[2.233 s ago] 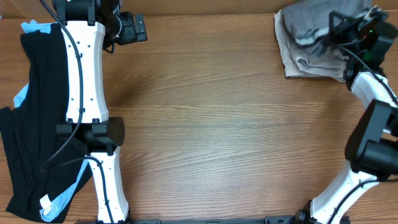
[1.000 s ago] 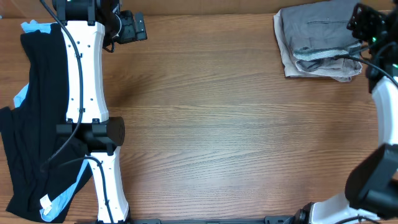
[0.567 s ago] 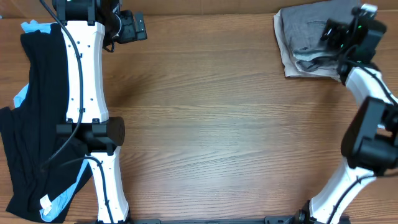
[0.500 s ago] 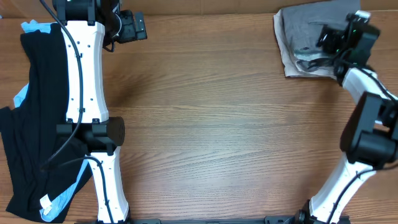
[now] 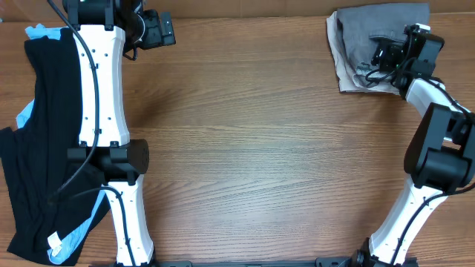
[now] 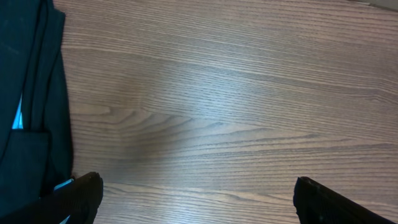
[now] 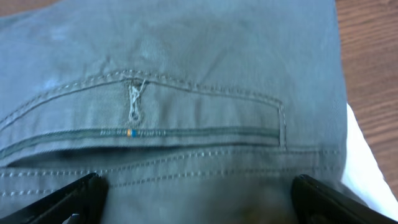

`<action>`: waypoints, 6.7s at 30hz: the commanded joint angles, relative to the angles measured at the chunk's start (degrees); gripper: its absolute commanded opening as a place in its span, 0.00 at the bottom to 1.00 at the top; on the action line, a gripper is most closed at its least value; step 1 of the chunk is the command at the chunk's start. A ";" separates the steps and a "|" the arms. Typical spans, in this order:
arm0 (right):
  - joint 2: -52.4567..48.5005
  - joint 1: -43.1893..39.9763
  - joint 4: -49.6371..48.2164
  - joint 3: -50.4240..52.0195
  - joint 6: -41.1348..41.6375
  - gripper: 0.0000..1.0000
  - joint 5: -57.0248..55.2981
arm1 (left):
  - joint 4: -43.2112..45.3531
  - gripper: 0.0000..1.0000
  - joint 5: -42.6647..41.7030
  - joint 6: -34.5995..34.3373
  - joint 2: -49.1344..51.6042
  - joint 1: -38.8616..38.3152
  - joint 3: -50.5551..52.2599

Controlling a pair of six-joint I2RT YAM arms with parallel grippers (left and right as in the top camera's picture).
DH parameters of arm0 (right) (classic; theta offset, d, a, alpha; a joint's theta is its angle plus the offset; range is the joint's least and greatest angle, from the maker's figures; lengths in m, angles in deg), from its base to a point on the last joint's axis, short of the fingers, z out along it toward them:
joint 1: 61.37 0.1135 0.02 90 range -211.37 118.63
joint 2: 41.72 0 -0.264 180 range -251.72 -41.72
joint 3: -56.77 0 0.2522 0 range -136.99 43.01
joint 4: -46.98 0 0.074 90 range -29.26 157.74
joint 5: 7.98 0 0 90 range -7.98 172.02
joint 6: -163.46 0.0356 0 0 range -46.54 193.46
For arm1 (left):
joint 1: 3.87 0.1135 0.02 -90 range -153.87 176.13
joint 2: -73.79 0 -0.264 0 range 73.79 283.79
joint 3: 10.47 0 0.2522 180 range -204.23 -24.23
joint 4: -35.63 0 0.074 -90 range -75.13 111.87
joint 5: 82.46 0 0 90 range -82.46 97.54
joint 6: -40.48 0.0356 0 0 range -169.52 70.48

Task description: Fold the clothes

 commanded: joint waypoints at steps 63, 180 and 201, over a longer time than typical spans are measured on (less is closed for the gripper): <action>85.44 15.08 27.30 34.84 0.22 1.00 6.34 | 0.02 1.00 0.39 -0.35 -0.39 0.22 0.26; 128.26 17.57 2.78 89.24 5.35 1.00 -1.86 | 4.11 1.00 10.14 2.47 -46.75 -5.38 51.69; 128.26 17.57 2.80 89.24 5.35 1.00 -1.88 | 82.82 1.00 0.33 -1.92 -97.15 1.01 128.76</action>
